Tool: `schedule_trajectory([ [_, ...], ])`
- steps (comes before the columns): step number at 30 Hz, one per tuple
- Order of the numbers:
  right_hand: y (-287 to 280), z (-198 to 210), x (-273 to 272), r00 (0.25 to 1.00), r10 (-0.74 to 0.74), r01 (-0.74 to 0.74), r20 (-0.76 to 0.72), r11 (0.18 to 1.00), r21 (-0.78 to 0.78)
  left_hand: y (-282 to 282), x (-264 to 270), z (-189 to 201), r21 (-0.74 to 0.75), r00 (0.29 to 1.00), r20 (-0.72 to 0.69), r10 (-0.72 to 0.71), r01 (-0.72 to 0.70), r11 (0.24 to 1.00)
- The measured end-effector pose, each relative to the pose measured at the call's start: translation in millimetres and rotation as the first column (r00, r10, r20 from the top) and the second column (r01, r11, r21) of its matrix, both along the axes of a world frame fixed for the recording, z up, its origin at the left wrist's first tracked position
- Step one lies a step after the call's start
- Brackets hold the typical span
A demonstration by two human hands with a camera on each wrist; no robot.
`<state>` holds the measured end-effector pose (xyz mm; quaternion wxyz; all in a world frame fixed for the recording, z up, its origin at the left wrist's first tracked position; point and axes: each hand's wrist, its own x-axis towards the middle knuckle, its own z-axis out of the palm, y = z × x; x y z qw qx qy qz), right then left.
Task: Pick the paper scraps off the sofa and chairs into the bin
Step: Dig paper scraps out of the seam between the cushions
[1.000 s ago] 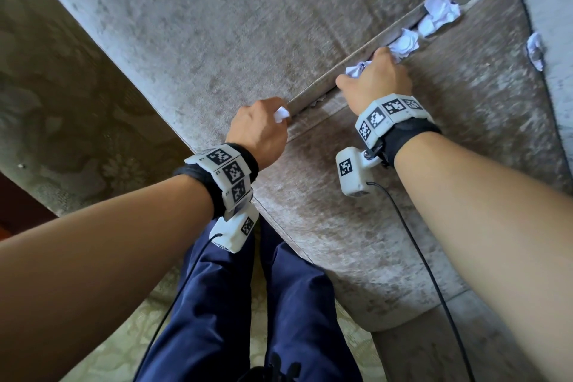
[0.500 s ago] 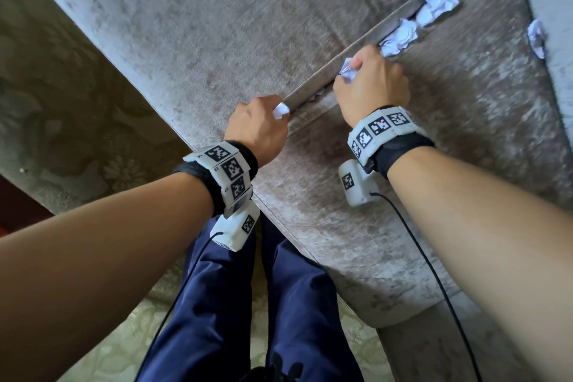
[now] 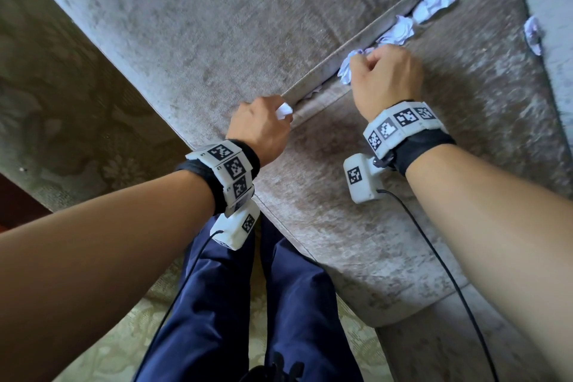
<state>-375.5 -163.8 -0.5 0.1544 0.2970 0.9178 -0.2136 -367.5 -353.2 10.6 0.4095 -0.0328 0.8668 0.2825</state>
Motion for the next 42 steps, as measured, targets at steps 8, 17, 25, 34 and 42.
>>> schedule_trajectory([
  [8,21,11,24,0.937,-0.163,0.100,-0.309,0.973,-0.210,15,5,5,0.045,1.000,-0.012,-0.016,0.016,0.999],
  [17,22,26,48,0.937,-0.250,0.069,-0.246,0.819,-0.570,35,13,13,0.140,0.991,-0.060,-0.117,0.124,0.982],
  [25,21,40,67,0.969,-0.157,0.008,-0.190,0.792,-0.610,55,29,6,0.184,0.972,-0.125,-0.198,0.219,0.958],
  [34,26,22,83,0.998,0.066,-0.054,0.002,0.833,-0.550,74,39,9,0.194,0.954,-0.146,-0.261,0.286,0.938],
  [42,36,24,78,0.992,-0.120,0.126,0.045,0.833,-0.538,77,31,15,0.149,0.984,-0.146,-0.105,0.127,0.981],
])
